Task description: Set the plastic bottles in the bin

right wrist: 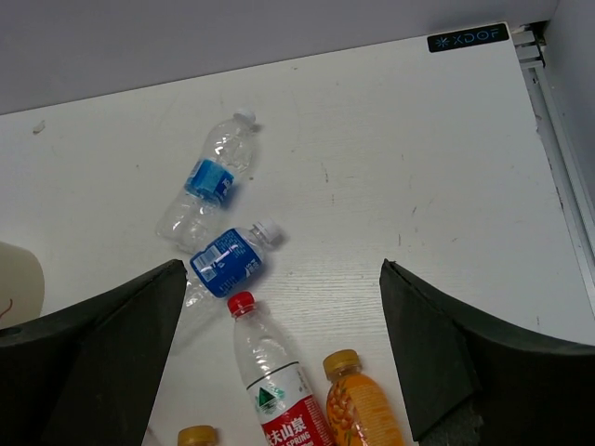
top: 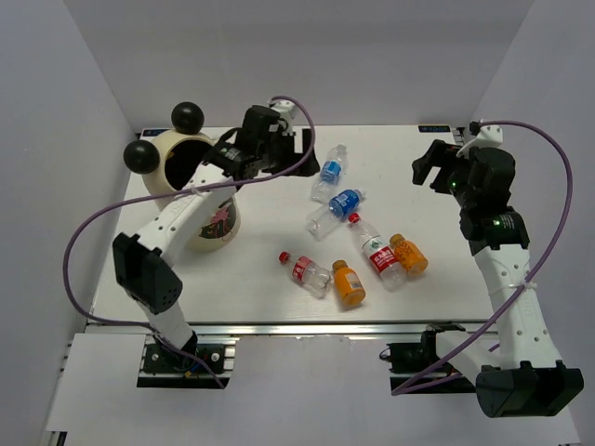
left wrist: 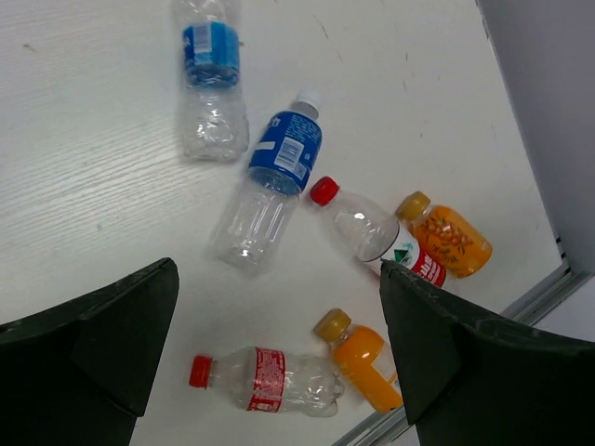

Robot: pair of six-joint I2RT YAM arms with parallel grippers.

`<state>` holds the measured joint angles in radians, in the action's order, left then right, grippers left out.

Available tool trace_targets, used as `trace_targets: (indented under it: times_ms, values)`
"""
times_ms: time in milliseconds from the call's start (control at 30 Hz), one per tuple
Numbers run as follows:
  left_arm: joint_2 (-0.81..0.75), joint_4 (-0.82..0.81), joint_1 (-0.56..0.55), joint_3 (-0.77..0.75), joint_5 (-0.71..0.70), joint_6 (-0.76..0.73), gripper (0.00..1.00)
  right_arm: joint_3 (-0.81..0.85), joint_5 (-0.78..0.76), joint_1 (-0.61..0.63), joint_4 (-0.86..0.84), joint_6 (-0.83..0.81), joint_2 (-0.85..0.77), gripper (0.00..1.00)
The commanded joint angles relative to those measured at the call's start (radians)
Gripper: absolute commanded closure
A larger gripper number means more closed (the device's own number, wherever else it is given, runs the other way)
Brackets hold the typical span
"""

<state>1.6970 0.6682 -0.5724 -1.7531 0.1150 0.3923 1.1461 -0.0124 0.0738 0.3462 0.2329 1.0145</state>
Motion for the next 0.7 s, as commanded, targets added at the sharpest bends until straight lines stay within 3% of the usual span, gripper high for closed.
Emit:
trace_targets:
  times_ms: [0, 233, 533, 667]
  values:
    - [0.07, -0.009, -0.046, -0.046, 0.09, -0.101, 0.02, -0.009, -0.026, 0.0, -0.019, -0.023, -0.031, 0.11]
    - [0.325, 0.018, -0.164, -0.132, 0.071, -0.314, 0.02, -0.032, -0.023, 0.0, -0.009, -0.04, -0.022, 0.11]
    - [0.506, -0.071, -0.172, -0.227, 0.02, -0.369, 0.02, -0.052, -0.018, 0.0, -0.016, -0.063, -0.037, 0.11]
    - [0.57, -0.033, -0.172, -0.264, -0.092, -0.38, 0.02, -0.063, -0.024, 0.0, -0.019, -0.075, -0.053, 0.11]
